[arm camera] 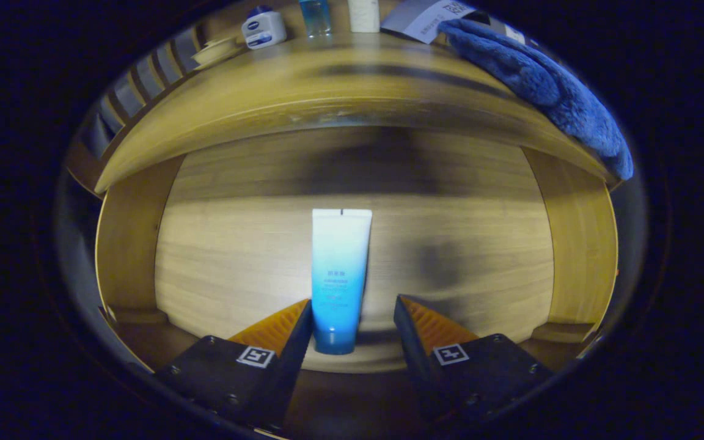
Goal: Pull open the drawer, take out the items inside it, and place them on the countertop above the cabinet.
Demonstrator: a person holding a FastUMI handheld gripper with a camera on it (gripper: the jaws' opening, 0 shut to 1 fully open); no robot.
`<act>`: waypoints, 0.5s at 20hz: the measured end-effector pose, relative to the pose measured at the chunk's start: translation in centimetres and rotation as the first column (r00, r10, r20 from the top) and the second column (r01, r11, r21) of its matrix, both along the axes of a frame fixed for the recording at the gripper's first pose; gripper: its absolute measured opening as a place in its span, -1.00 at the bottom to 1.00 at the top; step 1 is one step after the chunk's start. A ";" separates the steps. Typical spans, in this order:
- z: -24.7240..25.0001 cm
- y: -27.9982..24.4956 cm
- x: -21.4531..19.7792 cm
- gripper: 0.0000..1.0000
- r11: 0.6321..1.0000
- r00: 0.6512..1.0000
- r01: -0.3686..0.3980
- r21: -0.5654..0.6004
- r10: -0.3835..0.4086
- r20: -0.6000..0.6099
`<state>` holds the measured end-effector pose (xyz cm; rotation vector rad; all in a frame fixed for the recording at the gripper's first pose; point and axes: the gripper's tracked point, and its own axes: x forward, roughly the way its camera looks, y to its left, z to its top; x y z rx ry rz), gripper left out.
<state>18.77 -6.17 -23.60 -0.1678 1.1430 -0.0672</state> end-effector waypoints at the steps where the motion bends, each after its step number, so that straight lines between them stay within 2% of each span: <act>1: 0.4 -0.1 0.7 0.38 1.000 0.999 -0.021 0.000 0.021 0.025; 4: 0.2 -0.5 0.7 -0.15 1.000 1.000 -0.015 0.010 0.014 0.028; 8: 0.4 -0.3 0.6 -0.22 0.999 0.998 -0.049 -0.003 0.049 0.046; 10: 0.4 -0.1 0.6 -0.26 0.996 0.994 -0.089 -0.016 0.090 0.058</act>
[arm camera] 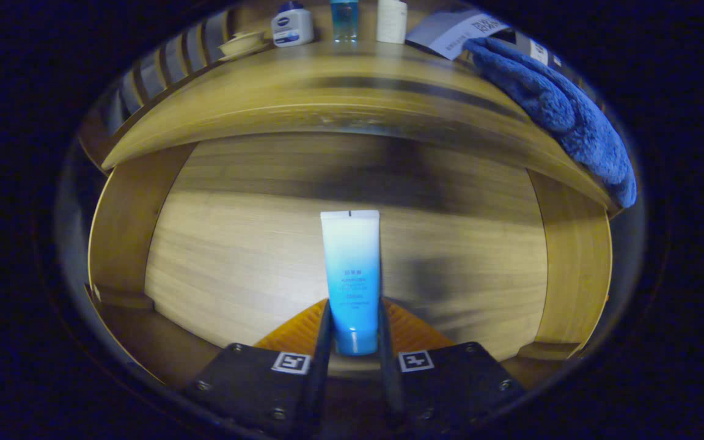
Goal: Pull open the drawer, take out the items inside it, and place them on the countertop above the cabinet.
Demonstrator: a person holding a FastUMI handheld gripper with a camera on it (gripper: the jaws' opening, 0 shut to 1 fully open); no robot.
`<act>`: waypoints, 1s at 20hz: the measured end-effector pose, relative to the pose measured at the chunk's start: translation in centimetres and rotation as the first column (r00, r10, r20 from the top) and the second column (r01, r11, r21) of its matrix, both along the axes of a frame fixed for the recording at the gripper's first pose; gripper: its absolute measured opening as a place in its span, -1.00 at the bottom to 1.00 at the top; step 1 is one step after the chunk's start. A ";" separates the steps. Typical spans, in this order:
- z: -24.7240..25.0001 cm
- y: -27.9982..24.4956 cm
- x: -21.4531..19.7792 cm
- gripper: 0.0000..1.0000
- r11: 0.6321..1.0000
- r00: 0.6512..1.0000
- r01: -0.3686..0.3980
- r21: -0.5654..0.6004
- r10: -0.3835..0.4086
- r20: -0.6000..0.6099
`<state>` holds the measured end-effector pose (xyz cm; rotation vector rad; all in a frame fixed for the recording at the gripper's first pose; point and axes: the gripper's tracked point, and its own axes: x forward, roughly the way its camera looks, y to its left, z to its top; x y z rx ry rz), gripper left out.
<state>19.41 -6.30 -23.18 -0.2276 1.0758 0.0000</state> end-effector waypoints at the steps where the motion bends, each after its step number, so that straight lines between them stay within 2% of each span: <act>1: 0.0 0.1 0.0 -0.29 1.000 1.000 -0.012 -0.005 0.012 0.002; 4: 0.4 0.7 -0.1 -0.29 0.999 0.999 -0.049 -0.014 0.050 0.022; 6: 1.0 0.5 -0.1 -0.29 0.999 0.998 -0.044 -0.029 0.045 0.046; 10: 2.3 2.6 -0.8 -0.29 0.996 0.993 -0.063 0.058 0.057 0.103; 12: 3.3 3.2 -1.0 -0.29 0.994 0.988 -0.043 0.098 0.028 0.152; 14: 4.2 4.7 -1.5 -0.29 0.983 0.982 -0.070 0.171 0.038 0.186; 17: 6.2 5.0 -1.6 -0.30 0.979 0.959 -0.107 0.174 0.055 0.278; 20: 8.6 5.5 -2.2 -0.29 0.972 0.918 -0.150 0.181 0.068 0.391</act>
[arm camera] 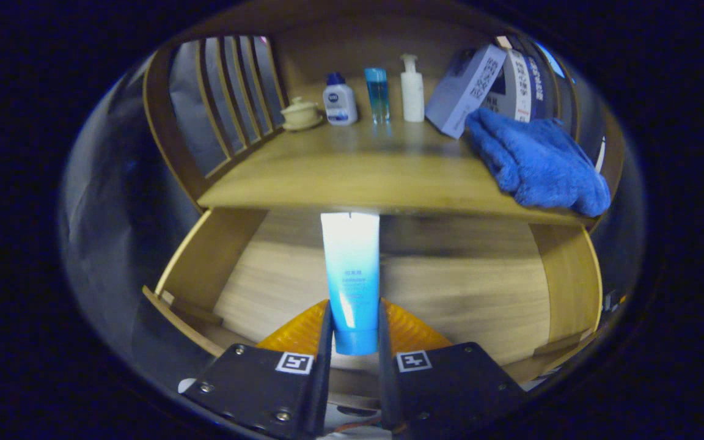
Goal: Pull open the drawer, take out the items inside it, and place them on the countertop above the cabinet.
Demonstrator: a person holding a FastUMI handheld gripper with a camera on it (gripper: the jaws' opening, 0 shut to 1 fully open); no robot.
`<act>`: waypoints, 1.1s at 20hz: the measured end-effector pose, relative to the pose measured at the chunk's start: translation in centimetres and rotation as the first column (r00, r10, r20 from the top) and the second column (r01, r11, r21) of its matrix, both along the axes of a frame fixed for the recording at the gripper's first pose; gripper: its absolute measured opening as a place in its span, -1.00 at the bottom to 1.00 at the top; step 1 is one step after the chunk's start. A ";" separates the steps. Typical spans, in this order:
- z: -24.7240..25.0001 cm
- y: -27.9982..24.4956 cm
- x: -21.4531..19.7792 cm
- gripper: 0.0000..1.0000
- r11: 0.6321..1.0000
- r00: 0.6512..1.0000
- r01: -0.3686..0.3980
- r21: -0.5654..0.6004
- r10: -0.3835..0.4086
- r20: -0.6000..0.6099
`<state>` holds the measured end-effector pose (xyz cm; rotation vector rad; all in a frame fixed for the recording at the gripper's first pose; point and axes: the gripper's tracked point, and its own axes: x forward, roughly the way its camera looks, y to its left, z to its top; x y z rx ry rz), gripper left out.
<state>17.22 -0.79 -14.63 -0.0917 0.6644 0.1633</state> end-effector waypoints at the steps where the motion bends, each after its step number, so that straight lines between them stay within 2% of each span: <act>1: 0.7 0.0 -0.3 -0.30 1.000 0.999 -0.010 0.003 0.010 0.039; 4: 3.0 0.2 -0.9 -0.29 0.999 0.980 -0.037 0.016 0.033 0.196; 9: 8.1 -1.4 -1.6 -0.30 0.999 0.912 -0.019 0.043 0.000 0.409; 11: 10.8 -2.3 -2.1 -0.30 0.999 0.888 -0.007 0.035 -0.010 0.459; 17: 18.7 -1.2 1.6 -0.31 0.993 0.821 -0.009 0.119 -0.060 0.568; 19: 20.1 -0.3 2.8 -0.31 0.988 0.816 -0.002 0.154 -0.088 0.571; 22: 20.0 0.8 5.3 -0.31 0.982 0.837 0.022 0.188 -0.121 0.533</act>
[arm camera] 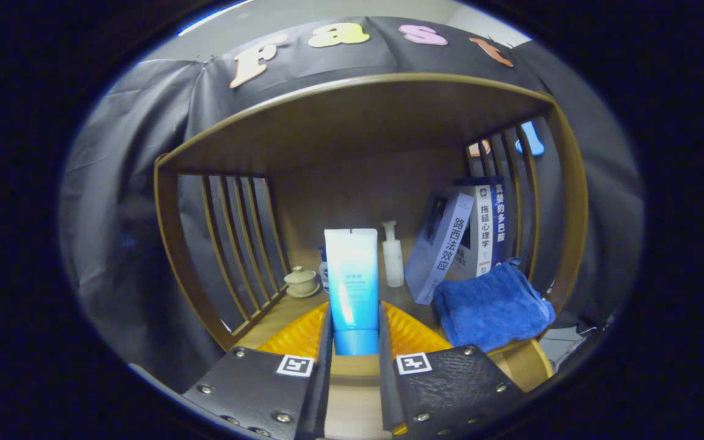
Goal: Pull open the drawer, take out the items inside it, and place them on the countertop above the cabinet.
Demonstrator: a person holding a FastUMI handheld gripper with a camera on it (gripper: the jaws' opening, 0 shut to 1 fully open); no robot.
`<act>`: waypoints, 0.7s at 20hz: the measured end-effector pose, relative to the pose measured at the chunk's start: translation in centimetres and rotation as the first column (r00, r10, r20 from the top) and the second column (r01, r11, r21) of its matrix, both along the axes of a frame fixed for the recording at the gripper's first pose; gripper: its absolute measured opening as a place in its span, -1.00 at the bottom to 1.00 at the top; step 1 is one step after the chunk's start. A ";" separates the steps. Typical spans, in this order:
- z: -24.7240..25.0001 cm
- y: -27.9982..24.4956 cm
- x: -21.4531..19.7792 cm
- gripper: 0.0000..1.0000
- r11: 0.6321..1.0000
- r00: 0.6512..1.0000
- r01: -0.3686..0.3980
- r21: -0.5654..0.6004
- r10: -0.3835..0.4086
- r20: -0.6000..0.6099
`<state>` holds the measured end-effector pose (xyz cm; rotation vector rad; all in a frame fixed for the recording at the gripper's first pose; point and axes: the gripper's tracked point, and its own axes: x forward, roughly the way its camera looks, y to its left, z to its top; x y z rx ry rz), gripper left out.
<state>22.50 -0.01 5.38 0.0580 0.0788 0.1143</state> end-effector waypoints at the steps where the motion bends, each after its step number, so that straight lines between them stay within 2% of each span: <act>1: -0.3 0.2 1.0 -0.31 1.000 1.000 0.012 -0.008 -0.012 -0.007; 3: -1.2 0.3 3.4 -0.30 0.999 0.999 0.038 -0.030 -0.038 0.010; 6: -4.5 0.3 5.7 -0.30 0.995 0.994 0.094 -0.037 -0.096 -0.053; 10: -8.7 -0.3 8.3 -0.30 0.988 0.983 0.121 -0.101 -0.133 -0.126; 14: -11.3 -0.4 9.5 -0.30 0.986 0.972 0.141 -0.084 -0.154 -0.177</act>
